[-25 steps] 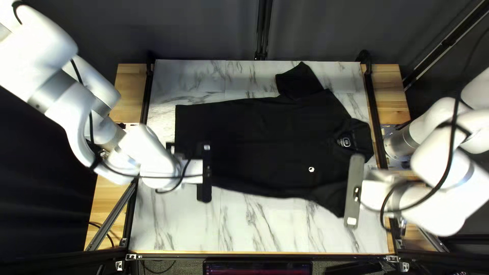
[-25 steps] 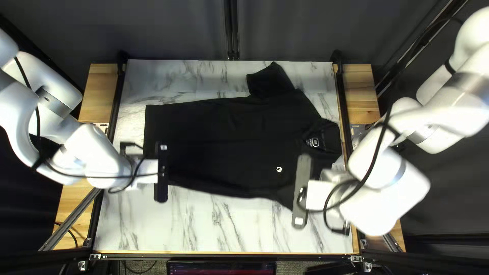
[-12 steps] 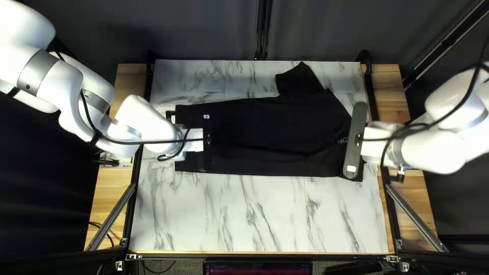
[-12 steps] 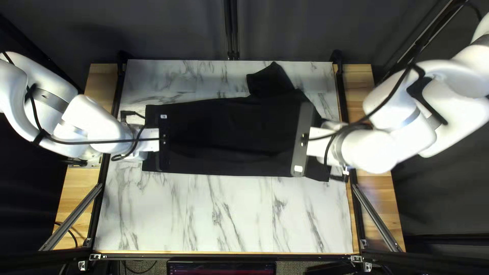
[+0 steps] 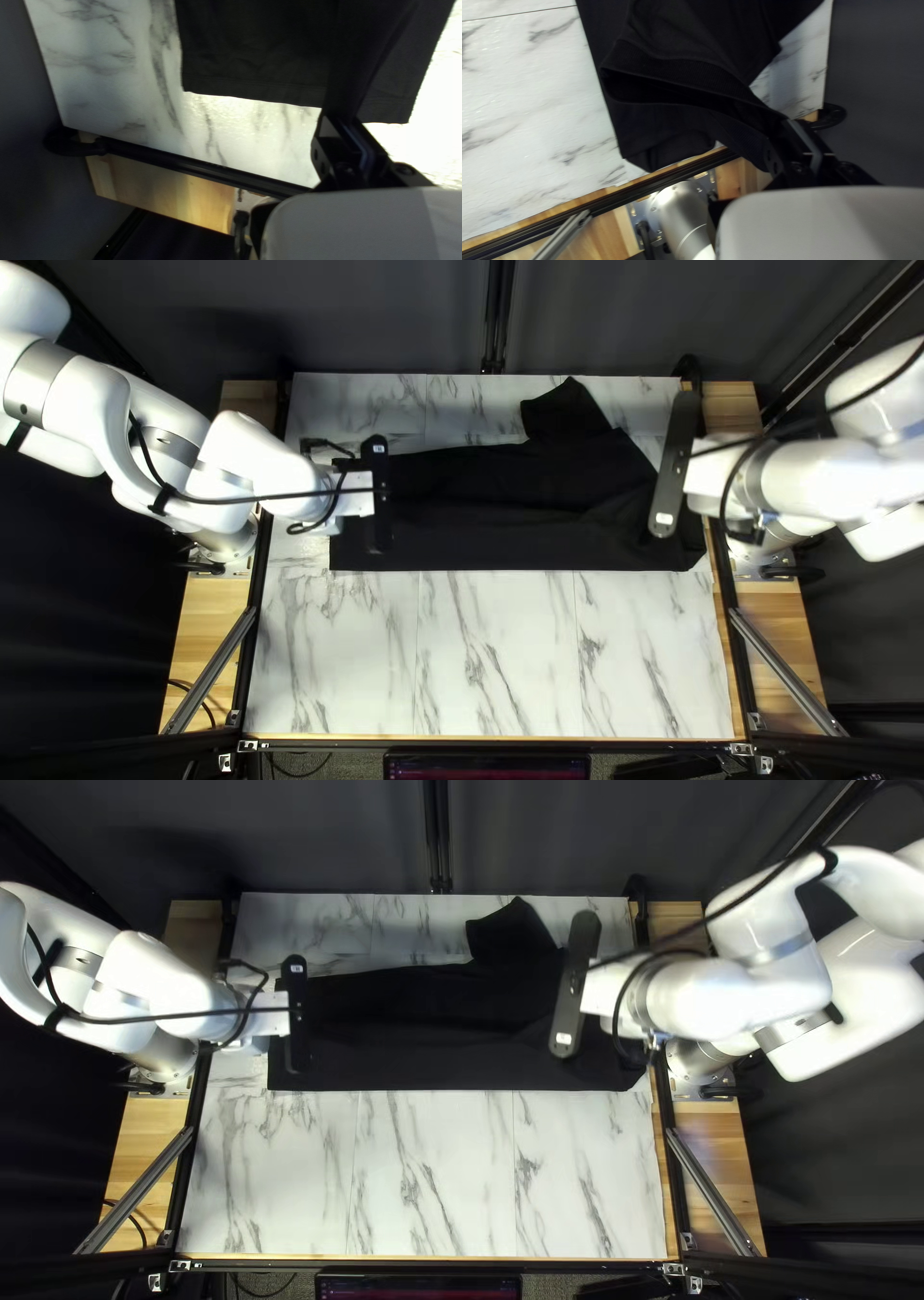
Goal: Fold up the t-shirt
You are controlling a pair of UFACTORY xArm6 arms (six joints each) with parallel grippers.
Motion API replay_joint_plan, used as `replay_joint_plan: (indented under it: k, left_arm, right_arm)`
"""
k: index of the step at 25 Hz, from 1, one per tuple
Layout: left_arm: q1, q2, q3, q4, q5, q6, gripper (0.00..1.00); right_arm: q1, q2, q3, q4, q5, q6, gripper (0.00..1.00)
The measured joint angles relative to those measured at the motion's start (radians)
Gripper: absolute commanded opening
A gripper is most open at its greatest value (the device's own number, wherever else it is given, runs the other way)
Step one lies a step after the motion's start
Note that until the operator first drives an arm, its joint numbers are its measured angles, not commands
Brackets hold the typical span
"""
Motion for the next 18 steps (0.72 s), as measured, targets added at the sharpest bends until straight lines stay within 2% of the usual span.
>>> replay_joint_plan:
  k: [12, 18]
  left_arm:
    - [0.147, -0.052, 0.024, 0.028, -0.009, 0.119, 0.08]
    - [0.165, -0.068, 0.03, 0.04, -0.008, 0.126, 0.09]
  right_arm:
    - [-0.238, -0.06, 0.012, -0.022, -0.053, -0.234, 0.0]
    - [-0.326, -0.052, -0.016, -0.027, -0.076, -0.324, 0.0]
